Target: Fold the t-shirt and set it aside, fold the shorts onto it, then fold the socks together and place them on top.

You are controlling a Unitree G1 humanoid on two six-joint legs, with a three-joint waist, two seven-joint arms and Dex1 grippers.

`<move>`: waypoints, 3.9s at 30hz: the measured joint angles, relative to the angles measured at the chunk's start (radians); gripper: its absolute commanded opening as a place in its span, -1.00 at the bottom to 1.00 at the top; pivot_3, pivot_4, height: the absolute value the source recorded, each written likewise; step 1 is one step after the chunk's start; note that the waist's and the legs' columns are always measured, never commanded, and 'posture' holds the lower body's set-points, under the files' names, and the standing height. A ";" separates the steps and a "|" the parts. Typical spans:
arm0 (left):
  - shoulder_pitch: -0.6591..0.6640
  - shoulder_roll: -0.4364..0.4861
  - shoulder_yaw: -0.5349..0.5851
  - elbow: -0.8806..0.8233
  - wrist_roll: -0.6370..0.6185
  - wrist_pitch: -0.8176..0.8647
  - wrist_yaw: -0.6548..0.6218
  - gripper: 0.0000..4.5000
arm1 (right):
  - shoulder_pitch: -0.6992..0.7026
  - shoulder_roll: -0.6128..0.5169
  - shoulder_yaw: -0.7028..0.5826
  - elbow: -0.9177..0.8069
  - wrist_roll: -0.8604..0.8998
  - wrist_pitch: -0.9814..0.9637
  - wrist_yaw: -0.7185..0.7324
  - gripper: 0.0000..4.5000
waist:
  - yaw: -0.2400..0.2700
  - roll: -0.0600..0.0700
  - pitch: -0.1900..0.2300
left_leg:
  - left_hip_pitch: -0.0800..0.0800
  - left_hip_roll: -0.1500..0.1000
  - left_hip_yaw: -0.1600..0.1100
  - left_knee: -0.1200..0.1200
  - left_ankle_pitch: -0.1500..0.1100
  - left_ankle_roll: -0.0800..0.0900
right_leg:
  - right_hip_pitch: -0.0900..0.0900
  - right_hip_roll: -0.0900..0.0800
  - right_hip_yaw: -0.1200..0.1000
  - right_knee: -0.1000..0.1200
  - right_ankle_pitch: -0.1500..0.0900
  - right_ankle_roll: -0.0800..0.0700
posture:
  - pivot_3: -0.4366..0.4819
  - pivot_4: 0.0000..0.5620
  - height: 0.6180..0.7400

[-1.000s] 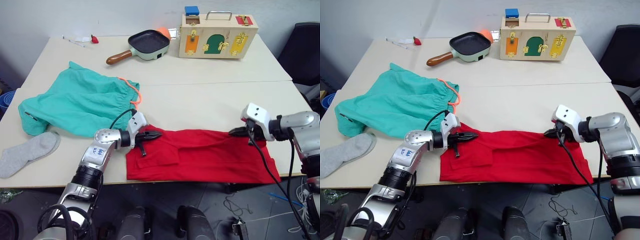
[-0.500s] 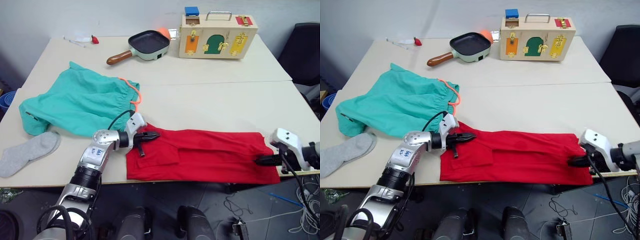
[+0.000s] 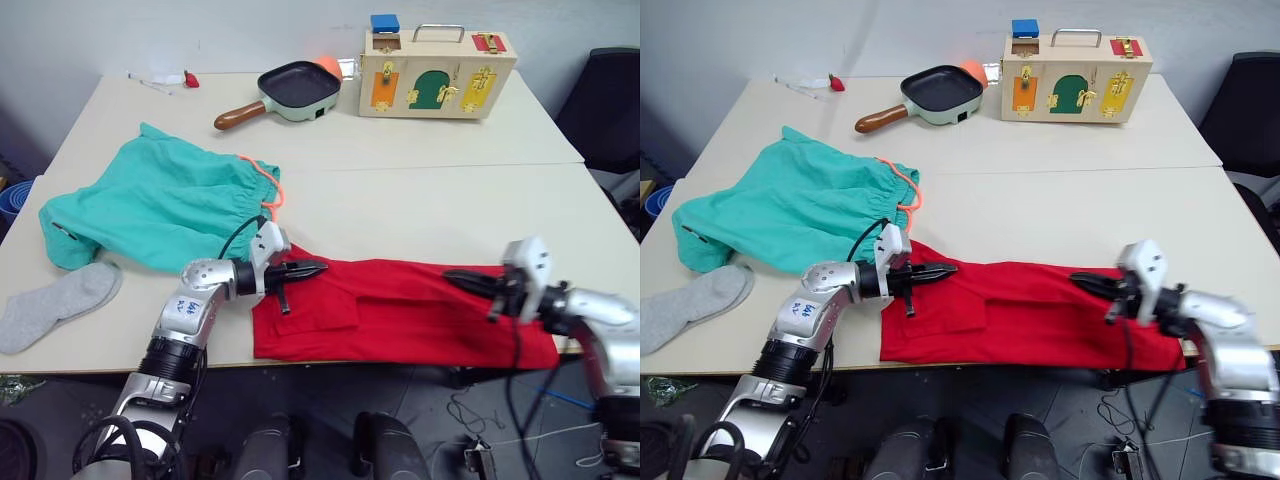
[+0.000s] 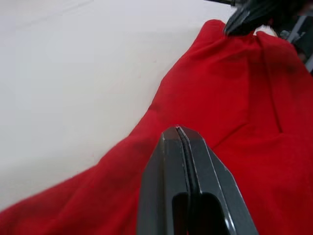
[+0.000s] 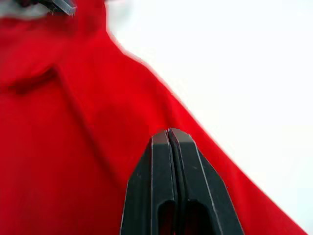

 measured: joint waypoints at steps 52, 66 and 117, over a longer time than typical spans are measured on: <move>0.128 -0.001 0.009 -0.149 0.092 0.090 0.287 -1.00 | -0.121 0.010 0.008 0.471 -0.161 -0.408 -0.407 -0.99 | -0.003 -0.002 -0.004 | 0.004 0.000 0.000 -0.001 -0.004 -0.005 | 0.003 0.000 0.001 -0.001 0.000 0.000 | -0.05 -0.47 1.00; 0.130 0.000 0.050 -0.115 0.047 0.037 0.219 -1.00 | -0.208 -0.072 -0.136 0.705 0.050 -0.552 -0.113 -0.99 | -0.009 0.000 -0.003 | 0.003 0.001 0.000 -0.002 0.000 0.000 | 0.002 0.000 0.001 -0.001 0.000 0.000 | -0.05 -0.47 1.00; 0.129 -0.010 0.017 -0.099 0.073 0.022 0.219 -1.00 | -0.208 -0.048 -0.027 0.663 -0.028 -0.401 -0.098 -0.99 | -0.003 0.002 -0.007 | 0.003 0.001 0.000 -0.002 -0.005 -0.004 | 0.003 0.000 0.000 -0.004 0.001 0.001 | -0.05 -0.47 1.00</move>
